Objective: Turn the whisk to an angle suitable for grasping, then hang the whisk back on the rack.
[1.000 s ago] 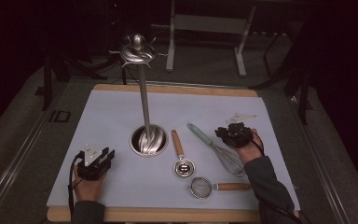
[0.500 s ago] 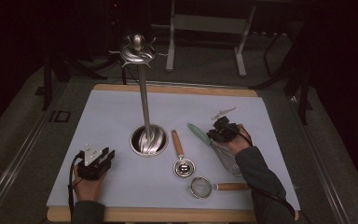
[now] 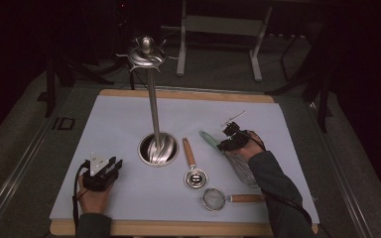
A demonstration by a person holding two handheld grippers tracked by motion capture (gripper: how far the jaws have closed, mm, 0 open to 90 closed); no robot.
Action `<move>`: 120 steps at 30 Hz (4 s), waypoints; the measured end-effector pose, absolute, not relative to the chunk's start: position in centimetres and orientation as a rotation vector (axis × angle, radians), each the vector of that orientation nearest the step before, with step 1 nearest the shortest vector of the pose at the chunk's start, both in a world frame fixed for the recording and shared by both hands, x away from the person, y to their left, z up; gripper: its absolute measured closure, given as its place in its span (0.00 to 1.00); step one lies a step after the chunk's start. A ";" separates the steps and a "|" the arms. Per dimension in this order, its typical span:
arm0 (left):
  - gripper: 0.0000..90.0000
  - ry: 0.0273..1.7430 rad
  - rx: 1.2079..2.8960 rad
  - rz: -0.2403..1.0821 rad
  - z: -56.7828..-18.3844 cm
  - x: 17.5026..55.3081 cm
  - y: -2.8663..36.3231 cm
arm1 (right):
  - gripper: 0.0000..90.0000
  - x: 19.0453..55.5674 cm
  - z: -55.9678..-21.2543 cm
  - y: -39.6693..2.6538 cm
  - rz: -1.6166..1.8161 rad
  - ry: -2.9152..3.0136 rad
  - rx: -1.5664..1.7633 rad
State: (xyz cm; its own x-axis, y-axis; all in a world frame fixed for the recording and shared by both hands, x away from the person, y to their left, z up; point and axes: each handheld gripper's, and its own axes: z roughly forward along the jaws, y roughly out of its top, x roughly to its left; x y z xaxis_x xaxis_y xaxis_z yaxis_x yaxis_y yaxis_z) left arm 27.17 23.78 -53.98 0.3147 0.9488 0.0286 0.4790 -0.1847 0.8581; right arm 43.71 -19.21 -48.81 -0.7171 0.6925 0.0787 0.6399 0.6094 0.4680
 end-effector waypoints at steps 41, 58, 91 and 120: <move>0.76 1.288 1.805 0.749 -54.0 27.3 23.8 | 0.77 45.2 -48.8 -18.2 0.458 2.844 1.255; 0.76 1.289 1.806 0.752 -54.0 27.3 23.7 | 0.77 44.0 -45.7 -18.0 0.685 2.764 1.160; 0.75 1.294 1.810 0.752 -54.0 27.3 23.8 | 0.77 40.4 -40.5 -16.7 1.066 2.624 0.939; 0.75 1.294 1.811 0.752 -54.0 27.4 23.7 | 0.77 38.6 -37.7 -15.8 1.237 2.559 0.817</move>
State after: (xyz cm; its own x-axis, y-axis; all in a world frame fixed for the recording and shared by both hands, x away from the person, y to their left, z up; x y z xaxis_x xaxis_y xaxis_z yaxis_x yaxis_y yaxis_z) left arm 27.35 23.73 -54.00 0.3095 0.9505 0.0281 0.4948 -0.1862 0.8488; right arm 38.58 -15.85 -37.72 -0.8317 0.5508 0.0705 0.3974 0.5019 0.7682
